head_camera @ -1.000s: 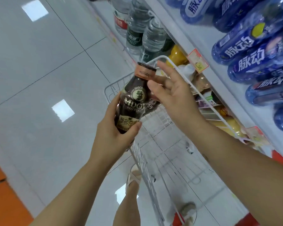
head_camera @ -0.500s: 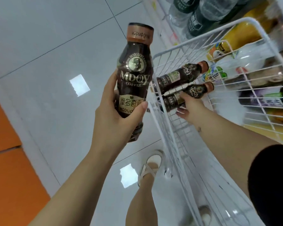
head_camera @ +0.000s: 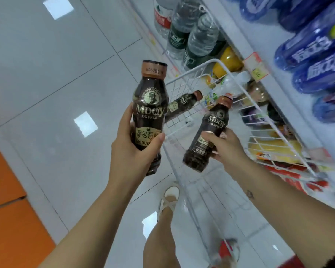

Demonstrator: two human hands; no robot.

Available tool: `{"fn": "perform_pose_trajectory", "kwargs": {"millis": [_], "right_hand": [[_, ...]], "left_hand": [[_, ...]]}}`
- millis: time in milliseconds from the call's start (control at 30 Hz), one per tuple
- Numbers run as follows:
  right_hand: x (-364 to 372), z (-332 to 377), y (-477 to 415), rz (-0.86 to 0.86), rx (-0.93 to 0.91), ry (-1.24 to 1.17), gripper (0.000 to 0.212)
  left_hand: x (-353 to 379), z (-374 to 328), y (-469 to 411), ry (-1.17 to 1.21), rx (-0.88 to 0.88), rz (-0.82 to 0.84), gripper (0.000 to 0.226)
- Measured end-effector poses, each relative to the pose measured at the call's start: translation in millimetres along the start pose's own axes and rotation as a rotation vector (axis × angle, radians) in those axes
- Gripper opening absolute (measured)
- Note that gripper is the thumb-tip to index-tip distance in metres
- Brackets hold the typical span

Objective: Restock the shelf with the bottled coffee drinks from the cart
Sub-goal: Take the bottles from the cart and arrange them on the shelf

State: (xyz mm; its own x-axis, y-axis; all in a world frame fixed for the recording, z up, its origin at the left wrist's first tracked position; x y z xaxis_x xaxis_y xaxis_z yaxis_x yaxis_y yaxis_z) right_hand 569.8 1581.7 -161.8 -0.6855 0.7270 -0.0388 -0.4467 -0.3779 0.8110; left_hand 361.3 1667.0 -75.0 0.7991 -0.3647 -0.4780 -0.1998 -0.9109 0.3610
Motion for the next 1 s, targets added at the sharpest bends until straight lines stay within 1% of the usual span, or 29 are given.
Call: {"fn": "perform_pose_trajectory", "kwargs": {"millis": [100, 200, 267, 400, 500, 567, 667, 700, 733, 767, 800, 933, 1000], "right_hand": [[-26, 50, 70, 0.07, -0.093, 0.006, 0.05], [-53, 104, 144, 0.105, -0.241, -0.029, 0.039], [-77, 136, 193, 0.1, -0.348, -0.054, 0.034], [-139, 186, 290, 0.023, -0.587, -0.115, 0.046], [-190, 208, 358, -0.004, -0.751, -0.152, 0.049], [-228, 212, 395, -0.034, -0.836, -0.211, 0.048], [-286, 210, 445, -0.074, -0.958, -0.275, 0.041], [-306, 208, 460, -0.082, -0.987, -0.284, 0.044], [-327, 204, 475, -0.093, -1.015, -0.288, 0.051], [-348, 200, 490, -0.103, -1.045, -0.297, 0.059], [-370, 194, 503, -0.123, -1.068, -0.313, 0.062], [-455, 163, 556, -0.203, -1.147, -0.337, 0.053], [-493, 148, 581, -0.253, -1.182, -0.35, 0.056]], "left_hand": [[3, -58, 25, 0.032, 0.069, 0.025, 0.073], [5, -125, 57, 0.075, 0.173, 0.073, 0.074], [7, -171, 82, 0.109, 0.264, 0.12, 0.073], [11, -262, 138, 0.146, 0.46, 0.206, 0.073], [22, -327, 187, 0.173, 0.625, 0.257, 0.07], [35, -365, 224, 0.196, 0.734, 0.304, 0.071], [63, -415, 285, 0.262, 0.867, 0.382, 0.072], [73, -428, 308, 0.282, 0.905, 0.406, 0.071], [83, -439, 332, 0.304, 0.941, 0.42, 0.07], [93, -449, 357, 0.328, 0.974, 0.435, 0.068], [103, -456, 380, 0.354, 1.001, 0.454, 0.067], [150, -474, 467, 0.419, 1.099, 0.58, 0.073], [173, -481, 506, 0.431, 1.133, 0.634, 0.073]]}}
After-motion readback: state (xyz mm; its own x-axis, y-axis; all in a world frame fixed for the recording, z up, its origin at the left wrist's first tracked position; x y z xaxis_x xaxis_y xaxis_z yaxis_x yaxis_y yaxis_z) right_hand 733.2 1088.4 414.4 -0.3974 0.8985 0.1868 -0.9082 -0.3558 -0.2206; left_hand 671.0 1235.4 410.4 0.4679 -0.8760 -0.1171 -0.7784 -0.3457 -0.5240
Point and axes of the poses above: each hand's wrist, its own y-axis away from the middle knuckle, its own x-axis out of the palm, z = x × y, the point moved 5 cm from there along -y, towards the middle knuckle, and after that the axes turned 11 degrees about -y, right-handed, at the moved point
